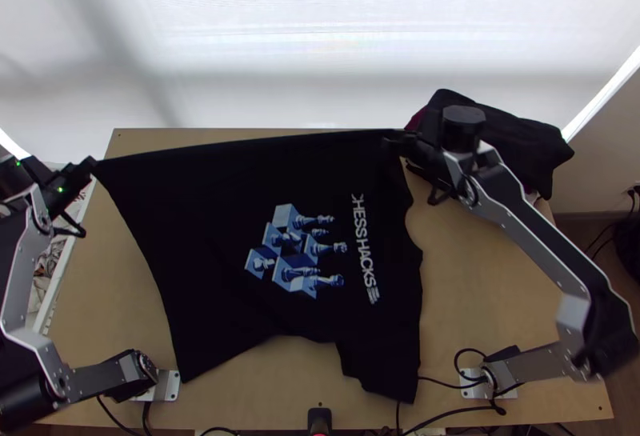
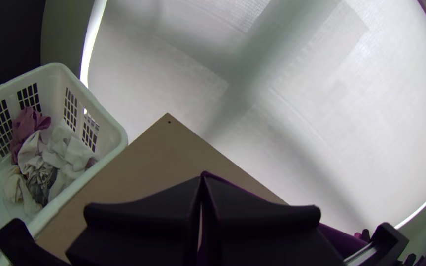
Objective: Fold the t-shirt
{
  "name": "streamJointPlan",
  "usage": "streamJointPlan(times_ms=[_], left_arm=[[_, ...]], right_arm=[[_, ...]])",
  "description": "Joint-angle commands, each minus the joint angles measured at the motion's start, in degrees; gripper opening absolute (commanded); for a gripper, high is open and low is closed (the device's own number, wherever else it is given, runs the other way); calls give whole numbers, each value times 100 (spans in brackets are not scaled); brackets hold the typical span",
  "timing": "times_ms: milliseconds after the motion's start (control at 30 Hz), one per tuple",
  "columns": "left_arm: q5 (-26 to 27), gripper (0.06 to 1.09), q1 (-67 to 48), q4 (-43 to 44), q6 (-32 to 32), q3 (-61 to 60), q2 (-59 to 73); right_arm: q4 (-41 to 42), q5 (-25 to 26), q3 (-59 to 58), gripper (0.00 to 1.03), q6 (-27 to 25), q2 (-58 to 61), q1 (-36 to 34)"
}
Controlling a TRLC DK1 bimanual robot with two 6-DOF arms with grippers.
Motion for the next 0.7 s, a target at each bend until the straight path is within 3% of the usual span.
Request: streamJointPlan(times_ms=[0, 400, 667], left_arm=[[-746, 10, 59, 296, -39, 553, 487], [-1221, 10, -767, 305, -206, 2118, 2201], [-1405, 10, -855, 305, -337, 2777, 3106]], right_arm=[[79, 592, 580, 3, -70, 427, -500], [-124, 610, 2337, 3, -79, 2150, -500], [-124, 654, 2873, 3, -79, 2783, -447]])
